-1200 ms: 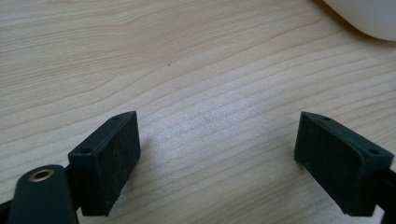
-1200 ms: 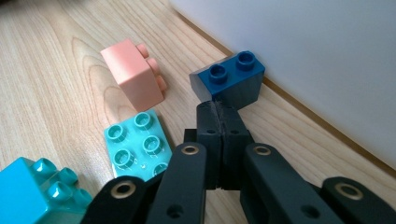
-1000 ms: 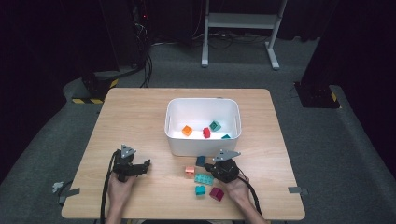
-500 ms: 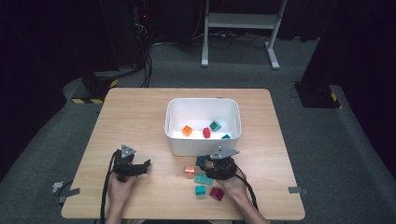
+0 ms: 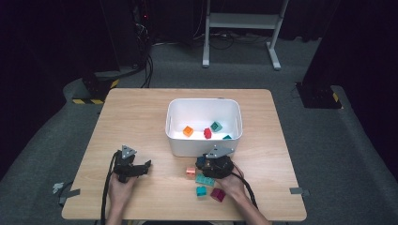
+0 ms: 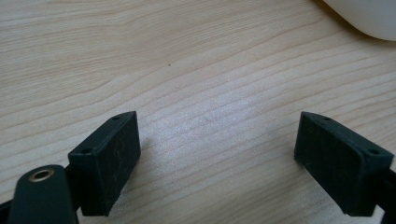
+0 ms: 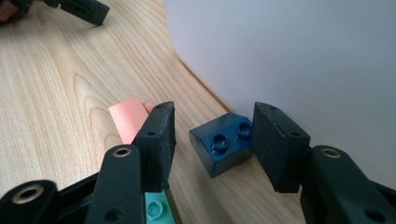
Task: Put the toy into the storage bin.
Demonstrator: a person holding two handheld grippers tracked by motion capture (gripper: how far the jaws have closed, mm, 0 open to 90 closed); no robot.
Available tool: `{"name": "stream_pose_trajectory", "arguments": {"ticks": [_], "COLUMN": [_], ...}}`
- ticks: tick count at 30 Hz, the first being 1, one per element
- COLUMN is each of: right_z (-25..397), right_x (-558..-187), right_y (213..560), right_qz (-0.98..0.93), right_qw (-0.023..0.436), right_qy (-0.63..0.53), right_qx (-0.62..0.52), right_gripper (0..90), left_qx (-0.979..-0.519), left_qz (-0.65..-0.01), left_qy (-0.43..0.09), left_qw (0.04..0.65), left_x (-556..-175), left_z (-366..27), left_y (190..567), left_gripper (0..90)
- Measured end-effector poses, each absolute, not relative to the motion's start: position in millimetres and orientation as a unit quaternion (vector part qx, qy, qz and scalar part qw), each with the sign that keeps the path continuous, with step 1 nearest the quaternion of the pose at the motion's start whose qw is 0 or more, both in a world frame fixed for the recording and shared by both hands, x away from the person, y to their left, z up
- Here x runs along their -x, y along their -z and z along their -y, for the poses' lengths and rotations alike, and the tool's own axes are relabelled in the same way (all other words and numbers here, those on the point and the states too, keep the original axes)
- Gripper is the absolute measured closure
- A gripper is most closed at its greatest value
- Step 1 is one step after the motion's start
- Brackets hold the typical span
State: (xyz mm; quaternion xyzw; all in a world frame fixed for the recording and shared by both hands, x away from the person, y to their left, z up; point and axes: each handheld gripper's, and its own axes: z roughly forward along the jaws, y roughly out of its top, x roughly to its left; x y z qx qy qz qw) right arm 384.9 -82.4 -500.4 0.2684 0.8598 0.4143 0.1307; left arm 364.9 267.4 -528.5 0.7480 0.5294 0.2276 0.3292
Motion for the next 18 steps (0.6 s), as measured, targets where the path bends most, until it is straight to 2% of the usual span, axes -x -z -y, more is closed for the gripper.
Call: {"name": "stream_pose_trajectory", "arguments": {"ticks": [18], "right_z": [75.2], "right_x": [-378.4], "right_y": [499.5], "right_qz": [-0.872], "right_qw": [0.113], "right_qy": [-0.412], "right_qx": [-0.239], "right_gripper": [50.7], "left_qx": [-0.748], "left_qz": [-0.529], "left_qy": [-0.228], "left_qw": [0.329], "left_x": [-364.9], "left_z": [-267.4], "left_y": [528.5], "left_gripper": [14.4]}}
